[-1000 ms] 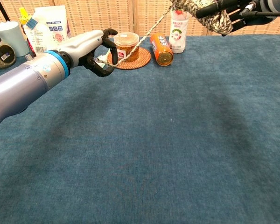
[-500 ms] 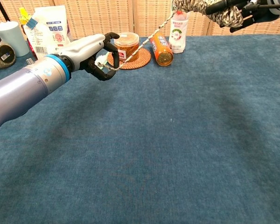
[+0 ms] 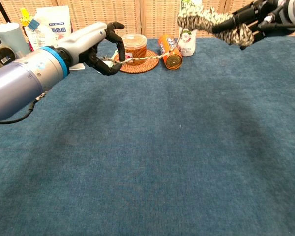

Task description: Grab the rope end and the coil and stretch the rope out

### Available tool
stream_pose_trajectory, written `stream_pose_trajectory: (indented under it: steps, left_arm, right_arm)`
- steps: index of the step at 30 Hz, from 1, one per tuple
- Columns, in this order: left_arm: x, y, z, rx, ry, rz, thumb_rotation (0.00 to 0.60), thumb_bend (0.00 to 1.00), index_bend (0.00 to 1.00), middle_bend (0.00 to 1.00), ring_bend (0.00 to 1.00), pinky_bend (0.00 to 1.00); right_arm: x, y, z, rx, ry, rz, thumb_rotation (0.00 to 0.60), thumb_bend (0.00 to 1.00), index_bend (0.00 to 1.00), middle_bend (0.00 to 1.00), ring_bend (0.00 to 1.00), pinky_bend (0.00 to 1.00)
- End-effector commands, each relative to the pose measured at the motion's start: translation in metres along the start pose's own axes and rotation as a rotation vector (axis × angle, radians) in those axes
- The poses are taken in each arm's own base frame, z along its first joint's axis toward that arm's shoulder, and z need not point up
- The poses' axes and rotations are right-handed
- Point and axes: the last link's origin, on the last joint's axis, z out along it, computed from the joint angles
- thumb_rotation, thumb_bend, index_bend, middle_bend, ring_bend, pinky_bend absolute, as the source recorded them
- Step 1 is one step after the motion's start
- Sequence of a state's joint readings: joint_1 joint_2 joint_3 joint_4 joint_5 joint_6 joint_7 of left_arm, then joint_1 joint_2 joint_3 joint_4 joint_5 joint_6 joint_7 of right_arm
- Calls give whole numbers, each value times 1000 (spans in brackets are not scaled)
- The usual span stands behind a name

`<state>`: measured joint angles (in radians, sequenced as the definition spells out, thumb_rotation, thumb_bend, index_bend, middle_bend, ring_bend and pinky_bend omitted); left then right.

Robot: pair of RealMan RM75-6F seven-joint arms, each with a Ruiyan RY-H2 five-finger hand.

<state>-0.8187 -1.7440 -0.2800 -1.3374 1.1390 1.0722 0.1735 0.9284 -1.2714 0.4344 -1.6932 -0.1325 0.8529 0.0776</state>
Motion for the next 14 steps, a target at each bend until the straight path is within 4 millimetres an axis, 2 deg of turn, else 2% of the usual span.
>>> stream_pose_trajectory:
  steps: [1, 8, 14]
  left_arm:
    - [5, -9, -10, 8, -7, 15, 600, 408, 613, 0, 0, 0]
    - [10, -24, -31, 5, -25, 22, 600, 405, 613, 0, 0, 0]
    - [15, -27, -39, -5, -27, 21, 600, 405, 613, 0, 0, 0]
  right_arm:
    - [-12, 17, -6, -11, -26, -61, 600, 754, 765, 644, 538, 646]
    - [-23, 35, -10, -4, -33, -156, 600, 753, 765, 644, 538, 646]
    - [-27, 42, -10, 1, -32, -177, 600, 753, 765, 644, 538, 646]
